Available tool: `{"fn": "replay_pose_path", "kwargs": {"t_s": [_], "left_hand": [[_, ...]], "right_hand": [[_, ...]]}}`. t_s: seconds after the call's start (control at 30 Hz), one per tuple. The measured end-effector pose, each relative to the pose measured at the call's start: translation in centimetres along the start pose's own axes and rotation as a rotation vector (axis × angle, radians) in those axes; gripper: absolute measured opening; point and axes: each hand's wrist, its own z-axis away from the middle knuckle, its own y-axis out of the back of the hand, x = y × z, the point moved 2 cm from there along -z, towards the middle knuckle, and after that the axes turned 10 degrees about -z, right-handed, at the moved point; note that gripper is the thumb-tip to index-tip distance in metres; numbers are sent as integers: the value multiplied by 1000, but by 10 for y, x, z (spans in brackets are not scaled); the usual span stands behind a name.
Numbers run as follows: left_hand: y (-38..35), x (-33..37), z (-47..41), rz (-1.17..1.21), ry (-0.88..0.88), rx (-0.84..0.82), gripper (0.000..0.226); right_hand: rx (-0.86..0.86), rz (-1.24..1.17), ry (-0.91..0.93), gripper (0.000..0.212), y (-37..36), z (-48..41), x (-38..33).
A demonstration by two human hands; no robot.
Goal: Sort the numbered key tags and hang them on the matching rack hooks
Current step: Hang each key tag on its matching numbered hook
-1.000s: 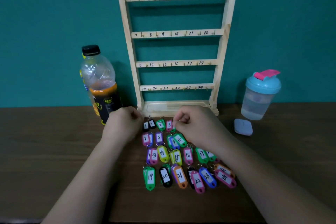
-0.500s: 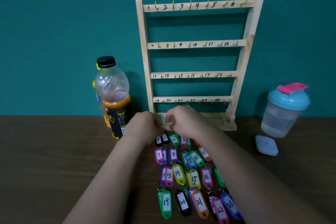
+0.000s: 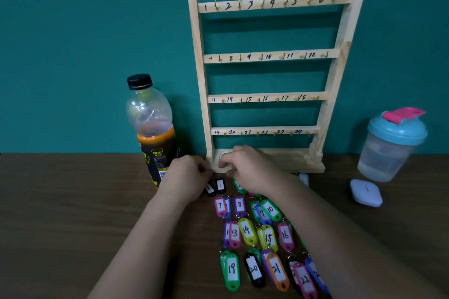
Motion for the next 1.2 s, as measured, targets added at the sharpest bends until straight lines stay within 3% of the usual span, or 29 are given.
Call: {"fn": "replay_pose_path", "kwargs": {"t_s": [0.33,0.57,0.77,1.07,1.2], "left_hand": [[0,-10,8,-99,1,-35,11],[-9,-3,6,-90,1,3,13],[-10,-2,6,-100,-31,47,15],[29,8,14,244,-86,229,6],[53,20,21,438,-88,264,10]], "right_hand": [[21,28,21,2,-11,-4,-2],[40,24,27,17,-16,-4,1],[51,-33,25,17,-12,-4,2],[98,-385,41,12,24,6,-19],[162,-397,65,8,52,12,-37]]}}
